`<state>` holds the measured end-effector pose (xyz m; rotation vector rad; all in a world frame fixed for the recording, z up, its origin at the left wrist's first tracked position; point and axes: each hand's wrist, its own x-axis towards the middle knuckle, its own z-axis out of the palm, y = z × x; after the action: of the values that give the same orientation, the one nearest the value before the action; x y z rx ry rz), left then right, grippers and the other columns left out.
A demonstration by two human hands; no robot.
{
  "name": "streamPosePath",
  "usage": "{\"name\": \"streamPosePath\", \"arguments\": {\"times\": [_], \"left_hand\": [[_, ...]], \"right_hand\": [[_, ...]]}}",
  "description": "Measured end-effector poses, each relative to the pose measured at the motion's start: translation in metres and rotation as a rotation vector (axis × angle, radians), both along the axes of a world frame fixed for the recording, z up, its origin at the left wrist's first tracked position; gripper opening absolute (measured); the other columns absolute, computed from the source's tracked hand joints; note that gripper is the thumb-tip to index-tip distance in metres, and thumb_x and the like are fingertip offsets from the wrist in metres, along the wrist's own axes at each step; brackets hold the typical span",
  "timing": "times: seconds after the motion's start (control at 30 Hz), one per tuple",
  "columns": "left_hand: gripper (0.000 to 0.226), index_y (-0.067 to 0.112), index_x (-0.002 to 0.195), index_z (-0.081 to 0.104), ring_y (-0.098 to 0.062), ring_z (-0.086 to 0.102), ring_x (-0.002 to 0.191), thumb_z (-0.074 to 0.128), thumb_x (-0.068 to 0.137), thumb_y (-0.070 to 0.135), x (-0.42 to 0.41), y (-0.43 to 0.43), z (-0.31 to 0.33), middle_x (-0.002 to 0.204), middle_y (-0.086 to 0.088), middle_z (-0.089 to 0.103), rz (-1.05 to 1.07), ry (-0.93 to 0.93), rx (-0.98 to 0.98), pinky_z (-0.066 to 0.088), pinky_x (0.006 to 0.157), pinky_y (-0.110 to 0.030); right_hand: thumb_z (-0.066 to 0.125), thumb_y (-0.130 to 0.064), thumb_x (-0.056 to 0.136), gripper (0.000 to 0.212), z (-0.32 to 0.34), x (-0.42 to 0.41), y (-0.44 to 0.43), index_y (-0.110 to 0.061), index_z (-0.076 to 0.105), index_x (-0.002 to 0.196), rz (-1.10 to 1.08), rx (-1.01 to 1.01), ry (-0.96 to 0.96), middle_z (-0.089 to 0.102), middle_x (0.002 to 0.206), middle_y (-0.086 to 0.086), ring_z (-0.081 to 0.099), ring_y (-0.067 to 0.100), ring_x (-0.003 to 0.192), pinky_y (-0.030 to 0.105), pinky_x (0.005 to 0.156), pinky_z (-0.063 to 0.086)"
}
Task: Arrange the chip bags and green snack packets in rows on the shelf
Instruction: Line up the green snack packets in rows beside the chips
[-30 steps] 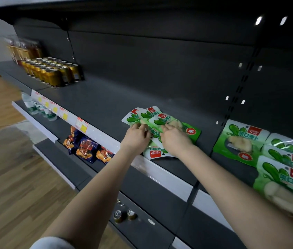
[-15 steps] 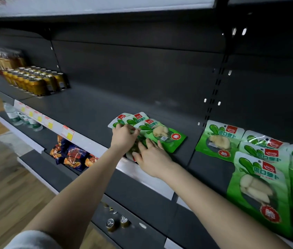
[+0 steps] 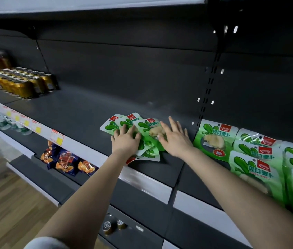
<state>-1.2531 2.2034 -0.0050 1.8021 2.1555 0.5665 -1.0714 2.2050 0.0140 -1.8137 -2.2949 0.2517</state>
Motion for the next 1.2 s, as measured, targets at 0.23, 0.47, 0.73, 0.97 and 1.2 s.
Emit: {"name": "streamPosePath", "arguments": {"times": [0.23,0.47,0.73,0.97,1.2], "left_hand": [[0.047,0.038,0.144,0.024,-0.034,0.005,0.144,0.028,0.097,0.044,0.001,-0.001,-0.002,0.159,-0.002,0.009,-0.023,0.011,0.009,0.006,0.117,-0.050],[0.048,0.039,0.145,0.023,-0.034,0.003,0.144,0.027,0.097,0.043,0.002,0.000,-0.002,0.159,0.000,0.008,-0.008,0.013,-0.013,0.004,0.117,-0.050],[0.047,0.037,0.144,0.026,-0.035,0.007,0.144,0.027,0.097,0.039,0.001,0.005,-0.001,0.158,-0.001,0.012,-0.006,0.094,-0.015,0.004,0.117,-0.051],[0.050,0.032,0.145,0.029,-0.038,0.008,0.143,0.027,0.096,0.040,0.008,0.011,0.004,0.157,-0.007,0.018,0.042,0.212,-0.014,0.002,0.116,-0.054],[0.050,0.011,0.129,0.049,-0.033,0.031,0.136,0.024,0.099,0.042,0.053,0.016,0.016,0.139,-0.017,0.046,-0.267,0.340,0.134,0.002,0.117,-0.048]], "right_hand": [[0.022,-0.052,0.099,0.053,-0.019,-0.027,0.018,-0.040,0.013,0.150,0.003,-0.074,0.021,-0.002,0.161,-0.006,0.000,0.026,0.147,0.052,0.117,0.000],[0.025,-0.050,0.097,0.050,-0.022,-0.029,0.016,-0.038,0.025,0.146,-0.041,-0.031,0.002,0.014,0.157,-0.003,0.018,0.030,0.141,0.052,0.115,0.012],[0.035,-0.055,0.095,0.045,-0.014,-0.014,-0.014,-0.030,0.045,0.132,-0.105,0.057,-0.032,0.034,0.138,0.007,0.035,0.034,0.120,0.044,0.099,0.031],[0.049,-0.029,0.097,0.032,-0.015,0.008,-0.040,-0.030,0.055,0.128,-0.083,0.136,0.085,0.039,0.132,0.003,0.037,0.030,0.108,0.038,0.097,0.035],[0.051,0.005,0.087,0.057,-0.015,0.017,-0.058,-0.026,0.050,0.135,-0.014,0.241,-0.015,0.032,0.140,0.005,0.034,0.030,0.115,0.035,0.105,0.033]]}}
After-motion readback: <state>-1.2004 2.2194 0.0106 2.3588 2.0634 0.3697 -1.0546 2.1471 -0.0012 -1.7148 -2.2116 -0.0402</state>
